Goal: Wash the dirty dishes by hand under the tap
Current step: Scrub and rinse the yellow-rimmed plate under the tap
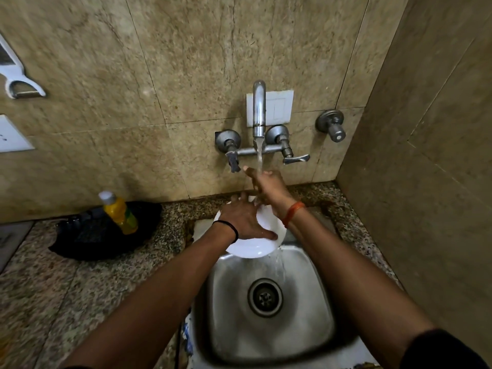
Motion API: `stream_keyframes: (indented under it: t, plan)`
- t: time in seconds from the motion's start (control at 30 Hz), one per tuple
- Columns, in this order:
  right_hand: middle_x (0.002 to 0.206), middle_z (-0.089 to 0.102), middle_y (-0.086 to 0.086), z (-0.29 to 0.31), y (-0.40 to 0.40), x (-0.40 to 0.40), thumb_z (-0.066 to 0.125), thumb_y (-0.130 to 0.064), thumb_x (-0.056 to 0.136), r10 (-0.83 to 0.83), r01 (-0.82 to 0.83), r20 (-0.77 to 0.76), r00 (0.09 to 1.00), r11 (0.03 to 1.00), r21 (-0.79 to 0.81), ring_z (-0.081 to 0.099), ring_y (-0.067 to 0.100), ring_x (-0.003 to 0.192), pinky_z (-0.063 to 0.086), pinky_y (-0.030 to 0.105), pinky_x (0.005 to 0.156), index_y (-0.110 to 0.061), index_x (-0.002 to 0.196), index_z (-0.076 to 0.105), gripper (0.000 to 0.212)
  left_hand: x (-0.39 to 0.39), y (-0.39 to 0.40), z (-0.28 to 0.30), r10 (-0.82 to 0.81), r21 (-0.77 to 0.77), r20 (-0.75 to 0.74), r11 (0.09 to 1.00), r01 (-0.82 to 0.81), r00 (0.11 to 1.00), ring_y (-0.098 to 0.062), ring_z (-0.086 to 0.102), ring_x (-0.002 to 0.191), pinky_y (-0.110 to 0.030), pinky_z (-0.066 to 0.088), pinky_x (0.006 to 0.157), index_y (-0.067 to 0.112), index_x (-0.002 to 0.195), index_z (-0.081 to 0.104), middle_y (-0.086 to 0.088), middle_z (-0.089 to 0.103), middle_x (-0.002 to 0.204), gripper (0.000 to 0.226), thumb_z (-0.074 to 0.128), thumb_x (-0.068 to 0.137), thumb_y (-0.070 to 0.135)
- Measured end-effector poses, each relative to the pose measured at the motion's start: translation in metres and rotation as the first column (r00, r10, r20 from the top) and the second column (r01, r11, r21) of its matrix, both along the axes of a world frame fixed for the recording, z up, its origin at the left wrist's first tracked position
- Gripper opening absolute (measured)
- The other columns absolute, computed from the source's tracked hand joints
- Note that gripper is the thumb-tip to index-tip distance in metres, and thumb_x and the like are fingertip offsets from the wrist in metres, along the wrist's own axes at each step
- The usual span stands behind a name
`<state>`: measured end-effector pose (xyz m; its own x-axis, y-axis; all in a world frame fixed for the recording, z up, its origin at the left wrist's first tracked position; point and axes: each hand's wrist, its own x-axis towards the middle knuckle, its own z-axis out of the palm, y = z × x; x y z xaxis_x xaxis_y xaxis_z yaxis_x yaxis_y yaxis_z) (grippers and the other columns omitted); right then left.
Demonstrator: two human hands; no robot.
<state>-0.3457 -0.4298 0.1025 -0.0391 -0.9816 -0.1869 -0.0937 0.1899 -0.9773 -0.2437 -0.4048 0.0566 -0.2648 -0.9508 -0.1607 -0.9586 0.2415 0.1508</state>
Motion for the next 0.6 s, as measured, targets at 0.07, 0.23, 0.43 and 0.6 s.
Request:
stream_keyframes:
  t: [0.07, 0.23, 0.43, 0.6]
  plan:
    - [0.042, 0.048, -0.011, -0.011, -0.001, -0.013, 0.062, -0.039, 0.085, -0.047, 0.009, -0.196, 0.979, 0.982, -0.191, 0.046, 0.014, 0.048, 0.041, 0.027, 0.05, -0.023, 0.046, 0.056, 0.042, 0.006, -0.003, 0.001, 0.041, 0.028, -0.116, 0.999, -0.038, 0.992, -0.033, 0.039, 0.13, -0.048, 0.039, 0.105, 0.033, 0.143, 0.029, -0.008, 0.037, 0.147, 0.116, 0.055, 0.046, 0.092]
    - [0.108, 0.063, 0.003, -0.049, 0.016, -0.053, 0.059, -0.021, 0.092, -0.055, -0.008, -0.271, 0.961, 0.974, -0.227, 0.058, 0.021, 0.101, 0.049, 0.039, 0.091, -0.018, 0.106, 0.059, 0.014, 0.024, 0.002, -0.004, 0.546, 0.544, -0.663, 0.821, -0.172, 0.512, -0.027, 0.057, 0.114, -0.048, 0.049, 0.096, 0.036, 0.131, 0.05, -0.003, 0.056, 0.135, 0.091, 0.065, 0.053, 0.082]
    - [0.108, 0.064, 0.009, -0.077, 0.047, -0.052, 0.056, -0.029, 0.095, 0.148, -0.205, 0.165, 0.975, 0.887, 0.413, 0.061, 0.019, 0.084, 0.053, 0.032, 0.067, -0.017, 0.118, 0.061, 0.026, 0.031, 0.017, -0.03, 0.842, 0.701, -0.441, 0.54, 0.467, -0.312, -0.037, 0.065, 0.106, -0.058, 0.051, 0.084, 0.016, 0.113, 0.071, -0.016, 0.068, 0.118, 0.077, 0.038, 0.078, 0.076]
    - [0.098, 0.064, 0.017, -0.089, 0.043, -0.063, 0.054, 0.006, 0.09, -0.004, -0.015, 0.054, 0.999, 0.934, 0.358, 0.061, 0.013, 0.05, 0.052, 0.023, 0.041, -0.001, 0.125, 0.058, 0.036, 0.038, 0.018, -0.035, 0.838, 0.782, -0.483, 0.544, 0.306, -0.255, -0.035, 0.072, 0.086, -0.052, 0.057, 0.065, 0.009, 0.114, 0.069, -0.017, 0.074, 0.099, 0.063, 0.037, 0.092, 0.059]
